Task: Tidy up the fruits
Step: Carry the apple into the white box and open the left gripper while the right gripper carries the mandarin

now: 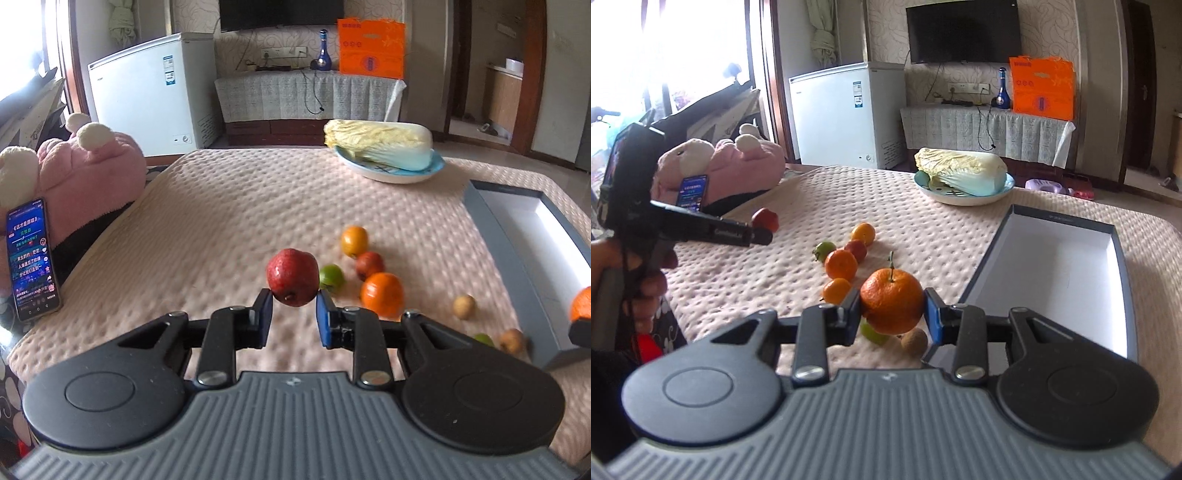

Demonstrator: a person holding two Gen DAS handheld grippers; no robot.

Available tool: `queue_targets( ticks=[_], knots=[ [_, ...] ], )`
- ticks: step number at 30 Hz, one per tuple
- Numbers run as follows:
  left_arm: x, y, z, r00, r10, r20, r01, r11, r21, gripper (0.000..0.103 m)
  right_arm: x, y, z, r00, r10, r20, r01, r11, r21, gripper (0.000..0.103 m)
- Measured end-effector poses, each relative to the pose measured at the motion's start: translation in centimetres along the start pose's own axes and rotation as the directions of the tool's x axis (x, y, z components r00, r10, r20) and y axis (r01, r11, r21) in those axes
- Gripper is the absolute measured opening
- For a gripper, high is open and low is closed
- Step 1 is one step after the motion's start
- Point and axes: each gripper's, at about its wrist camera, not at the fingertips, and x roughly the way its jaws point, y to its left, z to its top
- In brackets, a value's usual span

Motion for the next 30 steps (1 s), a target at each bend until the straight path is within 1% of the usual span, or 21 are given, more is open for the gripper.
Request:
queue_targets(
  ticks=[3,7,10,14,22,30],
  knots=[
    [-0.5,-1.8,0.1,0.999,-0.035,0.010,0.035,0.999,0.013,0.030,-0.6,-0.5,-0.1,1.000,-0.005,0.006,0.005,0.999,0.050,0.039],
    [-0.4,-4.1,0.4,0.996,-0.081,0.024,0.080,0.997,0.016,0.030,-1.6,-0.8,-0.2,1.000,-0.023,0.016,0.022,0.998,0.062,0.039],
    [-0.3,-6.3,0.6,0.993,-0.109,0.038,0.106,0.993,0.053,0.030,-2.4,-1.3,-0.5,0.999,-0.045,0.021,0.043,0.996,0.073,0.039],
    [-0.1,-9.2,0.8,0.985,-0.165,0.048,0.160,0.983,0.091,0.030,-3.3,-2.6,-1.0,0.997,-0.079,0.012,0.077,0.992,0.104,0.039],
    [0.4,-15.2,0.7,0.964,-0.256,0.068,0.240,0.953,0.187,0.030,-4.4,-5.0,-1.8,0.989,-0.146,-0.011,0.145,0.978,0.152,0.039],
    [1.4,-20.9,0.3,0.942,-0.334,0.047,0.313,0.919,0.241,0.030,-5.1,-6.6,-2.2,0.981,-0.195,-0.018,0.195,0.963,0.184,0.039]
  ],
)
